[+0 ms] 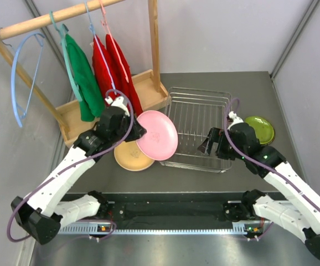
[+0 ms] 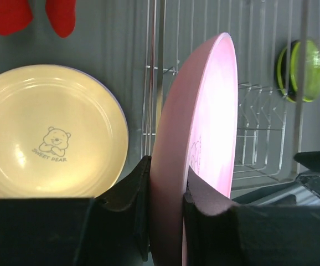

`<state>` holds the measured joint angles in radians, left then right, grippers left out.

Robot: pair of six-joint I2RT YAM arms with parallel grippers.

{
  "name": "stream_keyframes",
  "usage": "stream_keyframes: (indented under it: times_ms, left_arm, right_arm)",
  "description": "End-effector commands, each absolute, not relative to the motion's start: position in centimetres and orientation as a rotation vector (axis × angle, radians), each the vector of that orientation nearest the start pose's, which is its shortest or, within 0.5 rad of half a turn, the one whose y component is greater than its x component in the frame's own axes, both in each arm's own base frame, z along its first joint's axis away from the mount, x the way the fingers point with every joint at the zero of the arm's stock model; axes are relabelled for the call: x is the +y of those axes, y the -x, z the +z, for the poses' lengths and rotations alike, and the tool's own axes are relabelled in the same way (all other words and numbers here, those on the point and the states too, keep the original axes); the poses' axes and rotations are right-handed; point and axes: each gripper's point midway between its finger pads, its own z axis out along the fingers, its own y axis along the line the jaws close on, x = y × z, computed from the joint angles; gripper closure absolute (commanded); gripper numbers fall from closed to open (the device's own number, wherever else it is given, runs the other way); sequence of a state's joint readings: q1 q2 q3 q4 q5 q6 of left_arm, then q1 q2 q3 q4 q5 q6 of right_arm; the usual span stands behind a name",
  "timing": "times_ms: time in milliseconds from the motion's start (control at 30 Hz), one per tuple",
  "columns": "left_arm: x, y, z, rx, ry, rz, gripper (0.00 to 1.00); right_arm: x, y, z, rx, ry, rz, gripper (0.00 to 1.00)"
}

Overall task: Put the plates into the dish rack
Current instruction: Insert the plate into the dish rack.

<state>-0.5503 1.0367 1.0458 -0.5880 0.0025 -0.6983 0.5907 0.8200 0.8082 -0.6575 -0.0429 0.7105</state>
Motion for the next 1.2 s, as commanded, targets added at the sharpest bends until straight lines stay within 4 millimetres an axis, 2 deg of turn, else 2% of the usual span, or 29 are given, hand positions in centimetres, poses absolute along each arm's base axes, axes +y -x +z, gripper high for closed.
stream_keyframes:
  times_ms: [0, 33, 67, 133, 167, 200, 267, 333, 367, 600, 933, 1100, 1167]
  left_arm:
    - [-19.8, -27.5, 26.7, 2.167, 0.142, -0.581, 1.00]
    - [-19.5, -28.3, 26.1, 2.178, 0.151, -0.493, 1.00]
    - [-20.1, -28.3, 27.3, 2.162, 0.130, -0.481, 1.00]
    - [-19.4, -29.0, 26.8, 2.170, 0.138, -0.343, 1.00]
    - [-19.7, -29.2, 27.9, 2.146, 0.132, -0.335, 1.00]
    - [-19.6, -29.4, 27.5, 2.160, 0.130, -0.294, 1.00]
    - [-19.5, -30.0, 28.9, 2.122, 0.137, -0.260, 1.00]
    - [-19.5, -30.6, 29.0, 2.120, 0.117, -0.208, 1.00]
    - [-19.5, -30.9, 29.9, 2.097, 0.118, -0.190, 1.00]
    - [-20.0, -32.5, 29.8, 2.089, 0.032, 0.011, 1.00]
    - [-20.8, -33.0, 30.0, 2.049, -0.112, 0.136, 1.00]
    - [-21.8, -33.0, 29.2, 2.055, -0.165, 0.141, 1.00]
    - [-22.3, -32.8, 29.2, 2.049, -0.180, 0.149, 1.00]
  right_arm:
    - [15.2, -20.1, 18.8, 2.344, -0.159, 0.644, 0.02]
    - [14.9, -20.0, 18.8, 2.344, -0.161, 0.636, 0.01]
    - [14.8, -20.0, 18.8, 2.342, -0.161, 0.633, 0.01]
    - [14.5, -20.1, 19.1, 2.335, -0.162, 0.626, 0.01]
    - [14.3, -20.0, 19.1, 2.335, -0.164, 0.621, 0.01]
    - [14.2, -20.0, 19.1, 2.336, -0.164, 0.617, 0.01]
    - [14.0, -20.0, 19.2, 2.331, -0.168, 0.609, 0.01]
    - [13.9, -20.0, 19.1, 2.333, -0.172, 0.604, 0.01]
    - [13.8, -19.9, 19.0, 2.337, -0.172, 0.600, 0.01]
    - [13.5, -19.8, 18.9, 2.347, -0.155, 0.579, 0.01]
    - [13.1, -19.8, 19.2, 2.348, -0.160, 0.565, 0.01]
    - [13.2, -19.9, 19.1, 2.349, -0.163, 0.565, 0.01]
    - [12.6, -20.1, 19.2, 2.334, -0.204, 0.539, 0.01]
